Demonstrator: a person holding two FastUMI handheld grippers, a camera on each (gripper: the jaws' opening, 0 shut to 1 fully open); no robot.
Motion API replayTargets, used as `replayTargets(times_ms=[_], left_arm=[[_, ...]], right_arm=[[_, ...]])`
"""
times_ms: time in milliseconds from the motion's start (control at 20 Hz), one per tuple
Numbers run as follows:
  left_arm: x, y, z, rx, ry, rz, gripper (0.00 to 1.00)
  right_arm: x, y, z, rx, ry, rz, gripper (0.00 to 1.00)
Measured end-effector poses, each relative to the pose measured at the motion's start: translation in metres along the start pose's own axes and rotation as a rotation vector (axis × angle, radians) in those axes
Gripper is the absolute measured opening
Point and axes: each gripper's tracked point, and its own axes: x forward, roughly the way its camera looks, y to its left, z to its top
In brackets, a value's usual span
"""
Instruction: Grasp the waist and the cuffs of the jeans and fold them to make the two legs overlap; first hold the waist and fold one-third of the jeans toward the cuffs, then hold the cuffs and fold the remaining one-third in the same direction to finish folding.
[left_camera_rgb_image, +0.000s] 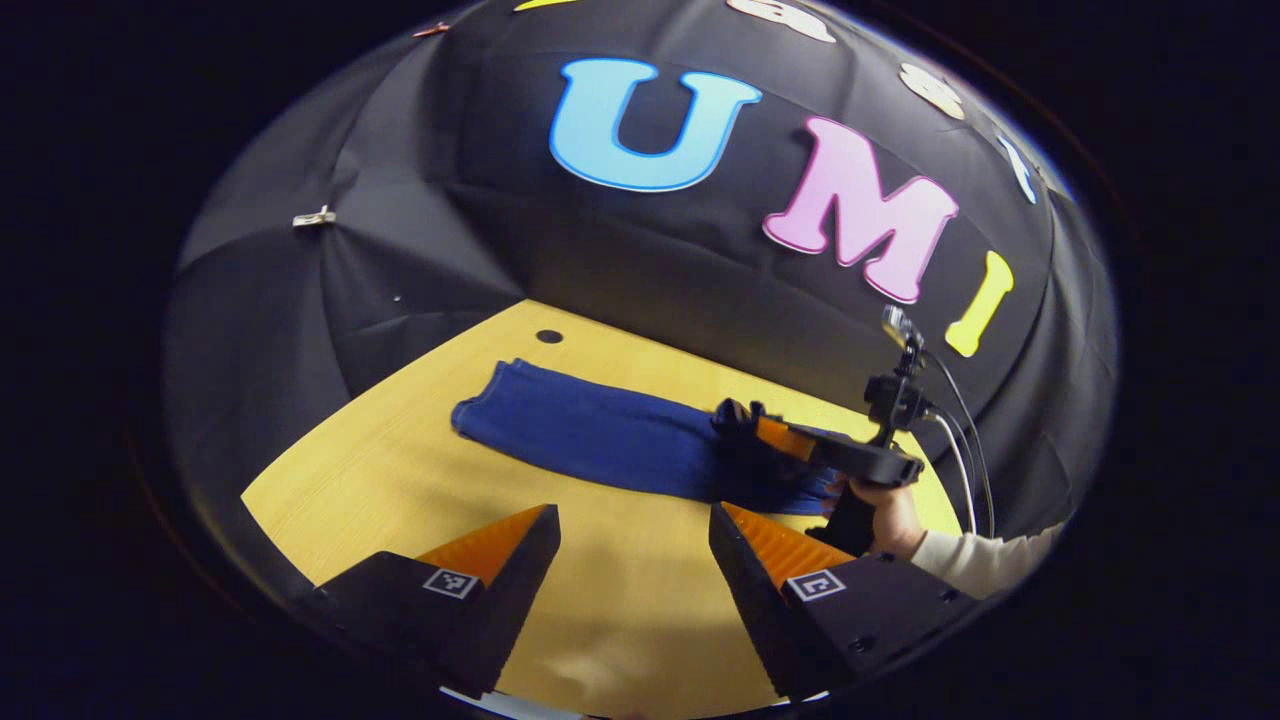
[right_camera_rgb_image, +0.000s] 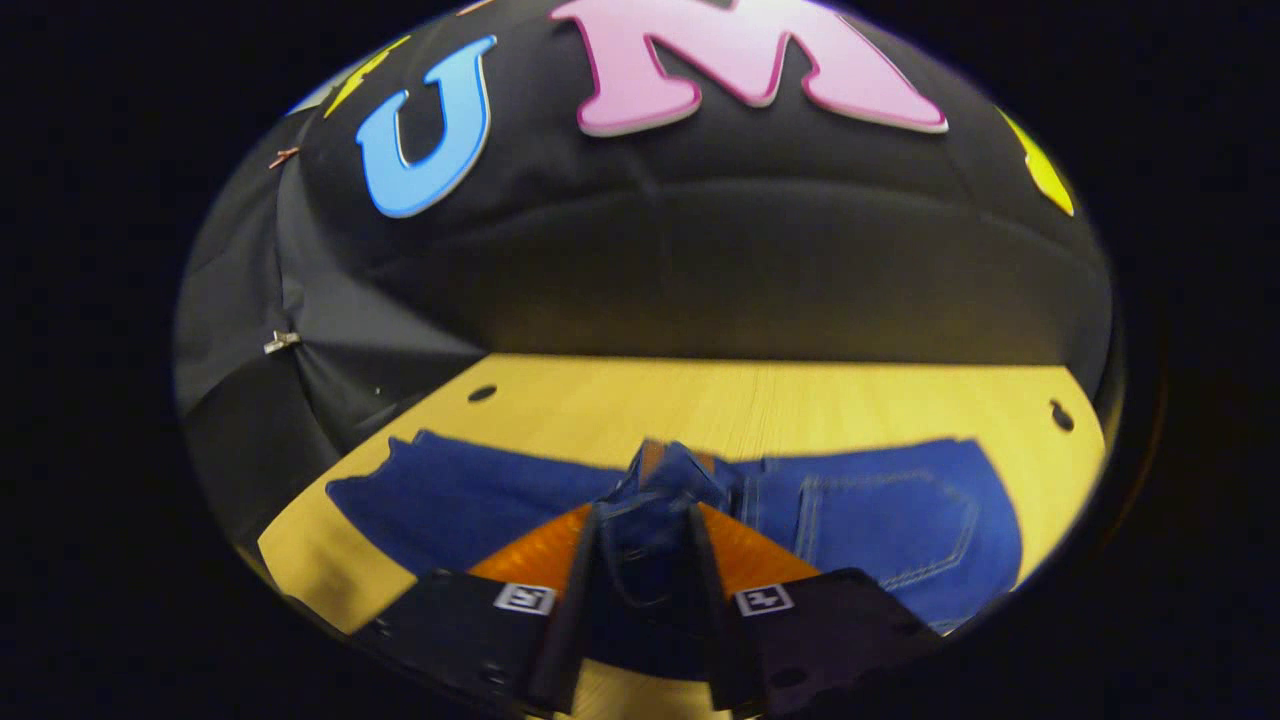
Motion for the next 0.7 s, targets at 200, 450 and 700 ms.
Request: replayTargets(times_ms=[200, 450, 700], left_arm=[[0.037, 0.045, 0.019, -0.101, -0.059, 0.13, 0.96], [0.123, 0.124, 0.048, -0.182, -0.118, 0.31, 0.96], [0.184, 0.174, 0.034, -0.263, -0.088, 0.387, 0.96]], right_arm=[[-0.049, -0.042, 0.029, -0.119, -0.057, -0.048, 0.99], [-0.134, -0.07, 0.05, -0.153, -0.147, -0.119, 0.99], [-0.194, -0.109, 0.04, -0.146, -0.17, -0.202, 0.98]])
